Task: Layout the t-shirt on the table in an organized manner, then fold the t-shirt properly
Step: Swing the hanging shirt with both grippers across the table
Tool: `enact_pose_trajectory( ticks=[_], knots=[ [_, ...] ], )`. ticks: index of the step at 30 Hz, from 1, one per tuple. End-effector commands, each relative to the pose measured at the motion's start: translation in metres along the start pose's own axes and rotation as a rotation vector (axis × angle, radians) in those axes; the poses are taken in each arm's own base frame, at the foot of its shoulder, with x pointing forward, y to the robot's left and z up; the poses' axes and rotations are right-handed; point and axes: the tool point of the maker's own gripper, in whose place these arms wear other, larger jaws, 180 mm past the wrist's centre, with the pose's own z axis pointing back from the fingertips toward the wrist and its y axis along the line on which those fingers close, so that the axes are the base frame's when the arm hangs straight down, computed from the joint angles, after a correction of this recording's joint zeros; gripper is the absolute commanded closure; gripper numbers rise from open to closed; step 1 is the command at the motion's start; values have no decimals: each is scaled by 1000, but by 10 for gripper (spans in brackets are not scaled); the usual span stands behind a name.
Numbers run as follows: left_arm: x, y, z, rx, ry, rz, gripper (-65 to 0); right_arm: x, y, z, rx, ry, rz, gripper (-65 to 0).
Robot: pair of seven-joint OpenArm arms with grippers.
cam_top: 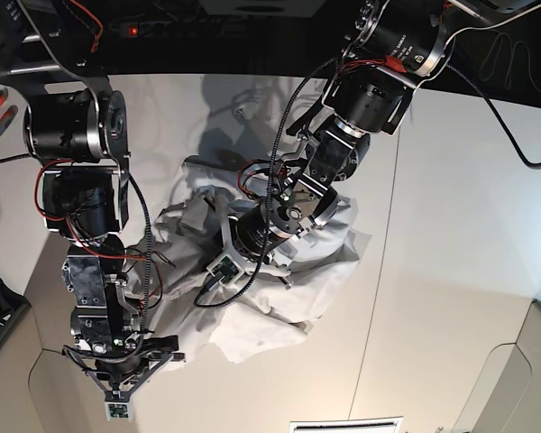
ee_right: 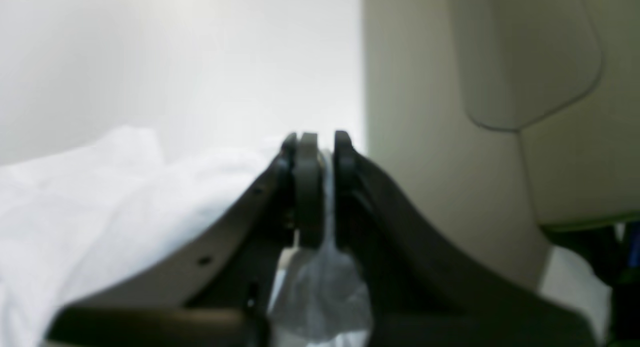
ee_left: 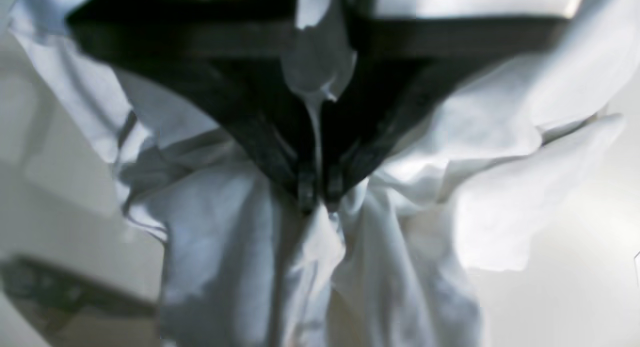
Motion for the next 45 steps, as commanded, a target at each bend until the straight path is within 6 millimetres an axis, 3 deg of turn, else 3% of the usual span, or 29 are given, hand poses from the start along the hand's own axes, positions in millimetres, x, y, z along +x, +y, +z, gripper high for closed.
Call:
enact_pose_trajectory(
  ticks=[1,6,17,23,27,32,45],
  knots=[
    [22,5,-5,8,-63,-9,0,35,-13,3,-26,-83,0,0],
    [22,10,-3,13,-64,-17,0,29,-29,2,-51,-69,5,0],
    [23,32,0,48,-70,-55,0,27,-34,2,-60,-66,-2,0],
    [19,57,13,68,-64,-101,0,20,-60,0,-100,-48,14,0],
    [30,66,21,49,-94,-123,0,7,-71,-3,-117,-13,23,0],
    [46,66,24,29,-133,-133,0,-6,-71,-7,-114,21,24,0],
    [74,95,15,66,-125,-191,0,-7,-71,-7,-113,22,23,0]
  ],
)
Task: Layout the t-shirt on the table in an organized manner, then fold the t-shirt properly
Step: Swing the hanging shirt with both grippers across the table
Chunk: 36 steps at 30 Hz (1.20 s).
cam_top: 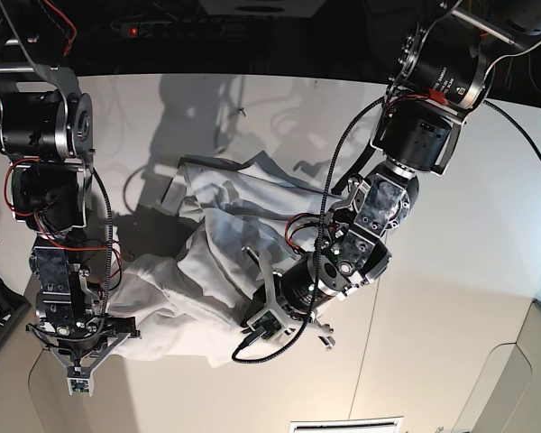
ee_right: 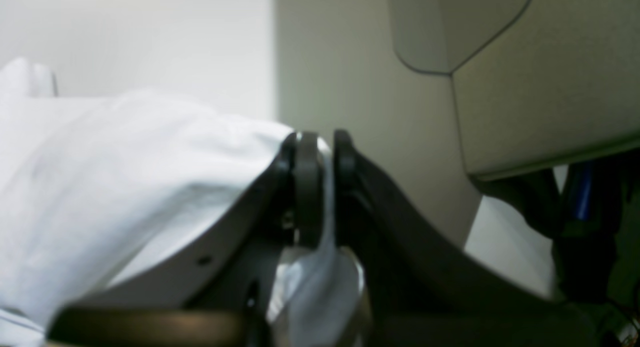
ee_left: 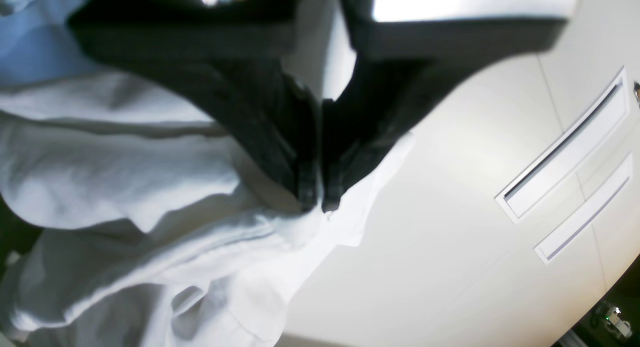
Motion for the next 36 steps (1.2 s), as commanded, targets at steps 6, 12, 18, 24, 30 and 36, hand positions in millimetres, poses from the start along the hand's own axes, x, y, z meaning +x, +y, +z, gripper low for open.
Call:
enact_pose_trajectory(
  ticks=[6,12,18,24,30,36],
  knots=[
    [32,31,-8,45,-48,-44,0,48,5,6,44,-101,-88,0],
    [40,70,4,97,-43,-82,0,131,49,27,161,-230,-92,0],
    [61,125,26,172,-48,-205,0,221,97,69,282,-371,-152,0],
    [91,203,58,297,-45,-314,0,274,152,113,427,-457,-166,0],
    [131,295,113,476,-76,-296,0,308,160,139,461,-503,-132,0],
    [189,355,165,574,-148,-341,0,341,151,160,455,-567,-128,0]
  ],
)
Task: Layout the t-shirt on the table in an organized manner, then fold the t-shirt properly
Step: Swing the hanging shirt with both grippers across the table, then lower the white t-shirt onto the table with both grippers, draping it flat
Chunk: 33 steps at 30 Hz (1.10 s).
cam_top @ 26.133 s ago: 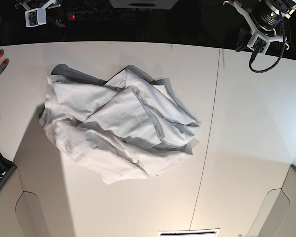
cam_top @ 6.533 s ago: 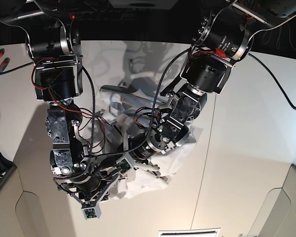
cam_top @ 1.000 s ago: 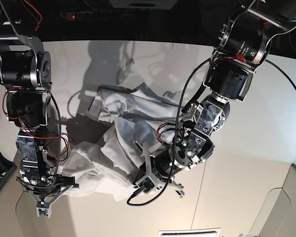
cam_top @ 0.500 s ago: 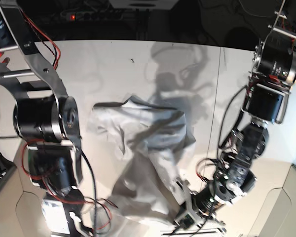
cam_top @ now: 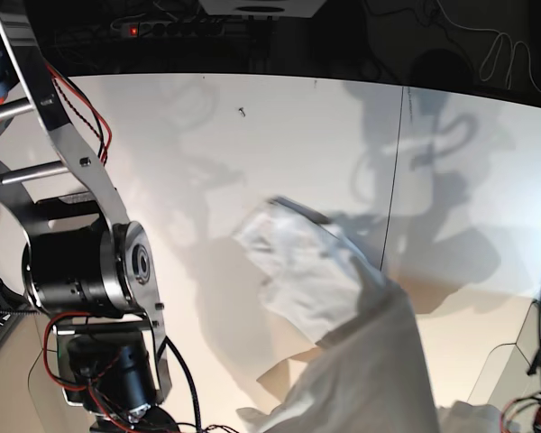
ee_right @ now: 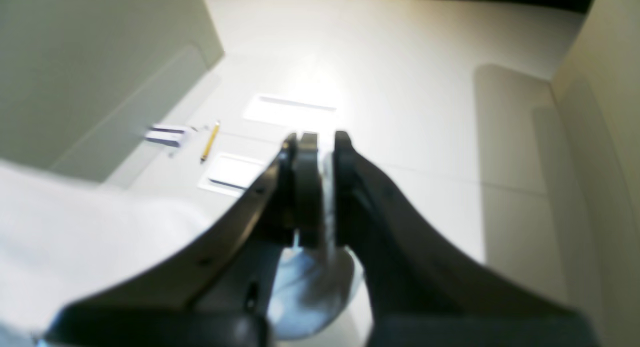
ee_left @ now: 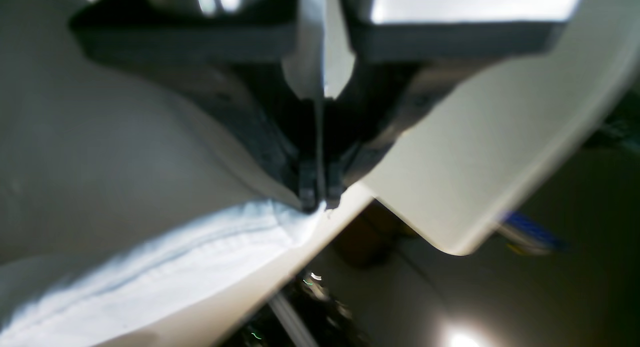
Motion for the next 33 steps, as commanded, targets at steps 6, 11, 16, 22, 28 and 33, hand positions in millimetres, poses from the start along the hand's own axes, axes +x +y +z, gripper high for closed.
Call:
enact_pose_trajectory(
  ticks=[6,11,16,22,28,33],
  knots=[
    [80,79,6,88,-153,2,0,80,7,14,9,-160,33,0],
    [96,91,5,73,-146,36,0,77,9,14,19,-143,35,0],
    [77,56,3,-85,-69,124,0,68,10,12,26,-122,38,0],
    [31,-4,11,-289,64,250,0,0,3,1,11,-19,26,0],
    [-17,-75,36,-476,187,509,0,-60,0,-2,21,79,58,0],
    [-44,-147,69,-662,275,759,0,-99,-27,3,8,157,97,0]
  ],
)
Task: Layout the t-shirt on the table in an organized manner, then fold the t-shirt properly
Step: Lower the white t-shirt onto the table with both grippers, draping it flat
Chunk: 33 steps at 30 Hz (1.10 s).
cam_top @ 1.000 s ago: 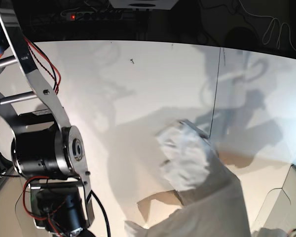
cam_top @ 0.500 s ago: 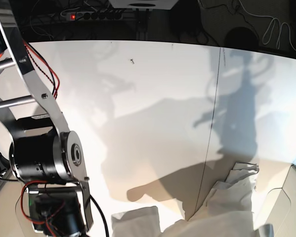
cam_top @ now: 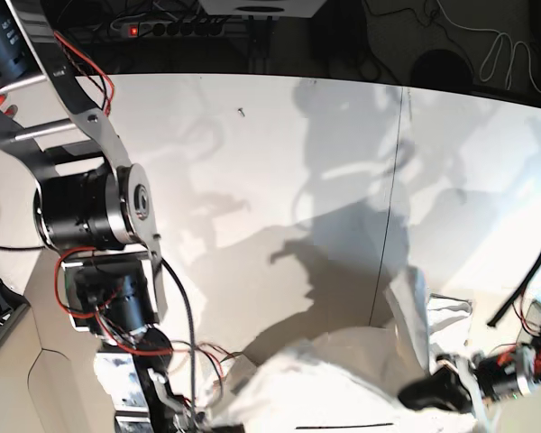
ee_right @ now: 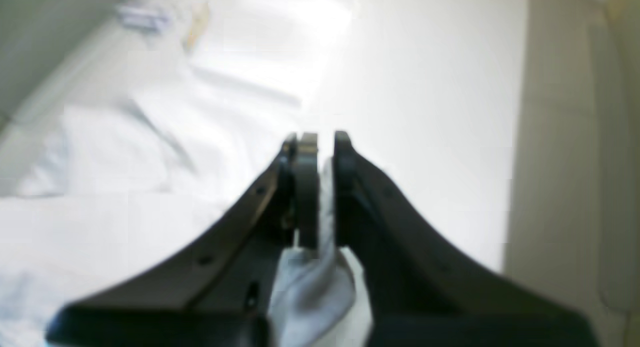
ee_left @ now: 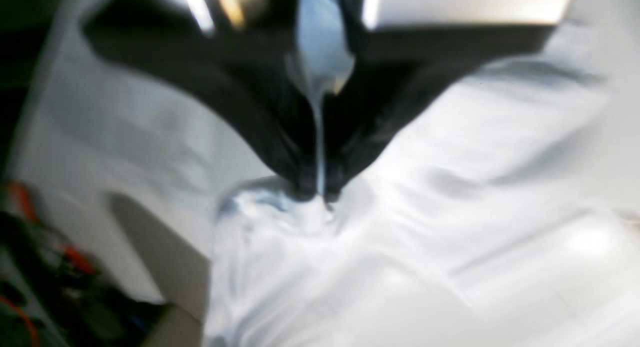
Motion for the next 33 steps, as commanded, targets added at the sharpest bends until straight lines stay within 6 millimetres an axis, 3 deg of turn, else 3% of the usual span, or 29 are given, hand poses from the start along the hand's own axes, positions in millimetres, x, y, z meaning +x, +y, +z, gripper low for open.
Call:
enact_pose_trajectory(
  ticks=[1,5,9,13,20,25,33],
  knots=[
    [18,-7,3,-35,-65,8,0,34,-17,9,-27,-74,23,0],
    [-28,-35,-20,-120,-17,113,0,-1,-57,13,-82,29,48,0],
    [-52,-70,-45,-214,-11,194,0,-30,-95,21,-145,94,57,0],
    [-54,-106,-70,-299,-37,240,0,-63,-119,28,-185,151,55,0],
    [-39,-162,-103,-426,-85,278,0,-119,-146,37,-246,224,100,0],
    [-46,-199,-120,-496,-38,252,0,-138,-164,44,-302,230,185,0],
    [-106,-261,-129,-632,219,139,0,-119,-193,54,-420,144,247,0]
  ],
)
